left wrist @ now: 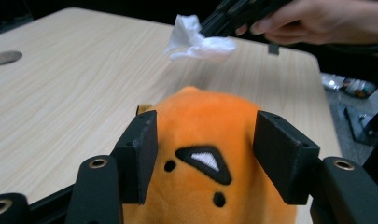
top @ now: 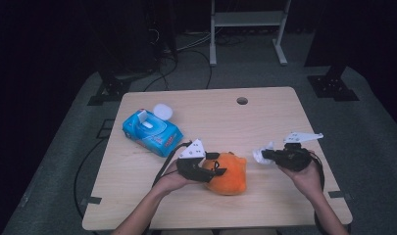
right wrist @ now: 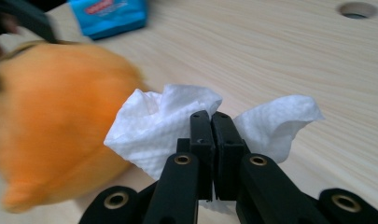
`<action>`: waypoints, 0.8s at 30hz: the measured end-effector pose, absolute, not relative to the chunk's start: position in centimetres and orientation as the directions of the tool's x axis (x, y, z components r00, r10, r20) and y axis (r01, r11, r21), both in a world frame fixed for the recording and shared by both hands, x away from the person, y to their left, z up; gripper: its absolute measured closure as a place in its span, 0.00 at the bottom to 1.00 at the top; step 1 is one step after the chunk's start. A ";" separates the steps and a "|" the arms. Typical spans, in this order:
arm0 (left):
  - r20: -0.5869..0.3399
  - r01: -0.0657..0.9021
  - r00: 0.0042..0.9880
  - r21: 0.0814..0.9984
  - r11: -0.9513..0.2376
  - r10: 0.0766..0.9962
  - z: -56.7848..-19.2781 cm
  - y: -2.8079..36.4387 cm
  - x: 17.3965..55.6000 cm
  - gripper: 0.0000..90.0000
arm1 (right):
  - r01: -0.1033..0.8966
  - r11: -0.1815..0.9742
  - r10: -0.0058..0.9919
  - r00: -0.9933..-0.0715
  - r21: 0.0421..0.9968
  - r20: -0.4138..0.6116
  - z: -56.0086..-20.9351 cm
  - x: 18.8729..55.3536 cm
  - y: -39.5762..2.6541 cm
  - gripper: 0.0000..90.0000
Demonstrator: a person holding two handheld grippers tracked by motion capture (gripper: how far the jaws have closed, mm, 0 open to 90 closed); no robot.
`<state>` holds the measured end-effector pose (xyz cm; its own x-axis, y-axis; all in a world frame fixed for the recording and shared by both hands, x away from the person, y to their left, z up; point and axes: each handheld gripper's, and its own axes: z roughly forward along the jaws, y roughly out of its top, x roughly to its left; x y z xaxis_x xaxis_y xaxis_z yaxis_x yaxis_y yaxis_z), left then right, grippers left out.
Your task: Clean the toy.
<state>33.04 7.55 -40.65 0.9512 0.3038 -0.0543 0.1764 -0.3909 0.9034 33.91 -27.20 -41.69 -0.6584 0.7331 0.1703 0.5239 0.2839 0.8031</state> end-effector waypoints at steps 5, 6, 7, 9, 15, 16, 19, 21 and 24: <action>-0.051 0.179 0.943 0.910 -0.375 0.328 -39.8 8.7 33.0 0.35 | 0.554 0.284 0.789 -0.599 0.783 0.138 -42.6 35.3 -29.5 0.82; -0.050 0.183 0.941 0.908 -0.377 0.336 -39.8 9.0 33.1 0.33 | 0.561 0.279 0.797 -0.588 0.779 0.137 -42.8 35.4 -29.8 0.80; -0.054 0.191 0.937 0.906 -0.377 0.345 -39.8 9.2 33.1 0.31 | 0.569 0.267 0.802 -0.579 0.777 0.148 -42.9 35.5 -30.2 0.77; -0.060 0.207 0.927 0.905 -0.372 0.370 -39.7 9.9 33.2 0.29 | 0.580 0.255 0.803 -0.572 0.774 0.164 -43.2 35.4 -30.8 0.73; -0.064 0.228 0.909 0.904 -0.362 0.412 -39.8 11.8 33.0 0.24 | 0.588 0.245 0.805 -0.567 0.771 0.176 -43.5 34.3 -32.0 0.68; -0.067 0.233 0.906 0.903 -0.360 0.418 -39.9 12.0 33.0 0.23 | 0.584 0.243 0.803 -0.569 0.774 0.177 -43.5 34.1 -32.2 0.68; -0.068 0.246 0.895 0.900 -0.361 0.440 -40.2 13.0 32.8 0.22 | 0.582 0.245 0.803 -0.570 0.776 0.174 -43.5 33.6 -32.4 0.67; -0.081 0.261 0.885 0.901 -0.346 0.458 -40.4 13.8 32.7 0.22 | 0.582 0.242 0.802 -0.571 0.776 0.178 -43.5 33.2 -32.6 0.66; -0.092 0.277 0.875 0.901 -0.335 0.475 -40.8 14.5 32.6 0.22 | 0.583 0.235 0.802 -0.568 0.778 0.184 -43.6 32.8 -33.0 0.64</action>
<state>32.58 14.55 -40.77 0.8748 0.4755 -0.0925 0.2771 -0.3347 0.9007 32.81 -32.98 -43.64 -0.5682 0.8021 0.1839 0.5828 0.2345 0.7780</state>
